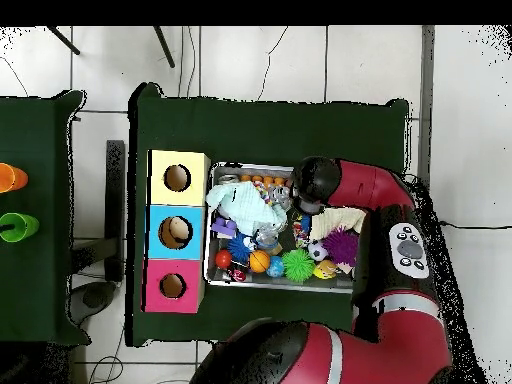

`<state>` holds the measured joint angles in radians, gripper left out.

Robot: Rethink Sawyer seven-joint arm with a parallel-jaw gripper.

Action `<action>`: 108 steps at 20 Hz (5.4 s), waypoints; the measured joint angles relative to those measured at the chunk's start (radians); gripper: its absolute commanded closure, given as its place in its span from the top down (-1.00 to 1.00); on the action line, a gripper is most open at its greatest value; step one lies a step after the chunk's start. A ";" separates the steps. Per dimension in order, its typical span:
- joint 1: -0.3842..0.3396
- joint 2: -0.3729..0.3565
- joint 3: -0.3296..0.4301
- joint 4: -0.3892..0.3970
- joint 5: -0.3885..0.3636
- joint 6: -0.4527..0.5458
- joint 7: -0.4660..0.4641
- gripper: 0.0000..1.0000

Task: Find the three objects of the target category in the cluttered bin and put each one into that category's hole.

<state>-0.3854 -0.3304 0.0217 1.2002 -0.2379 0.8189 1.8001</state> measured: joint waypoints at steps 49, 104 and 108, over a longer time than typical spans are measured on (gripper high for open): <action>0.131 -0.304 -0.079 0.343 0.064 -0.042 0.000 -1.00; 0.218 -0.394 -0.105 0.578 0.229 -0.255 0.000 1.00; 0.241 -0.388 -0.106 0.550 0.241 -0.239 0.000 1.00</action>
<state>-0.1443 -0.7181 -0.0847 1.7498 0.0029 0.5803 1.8001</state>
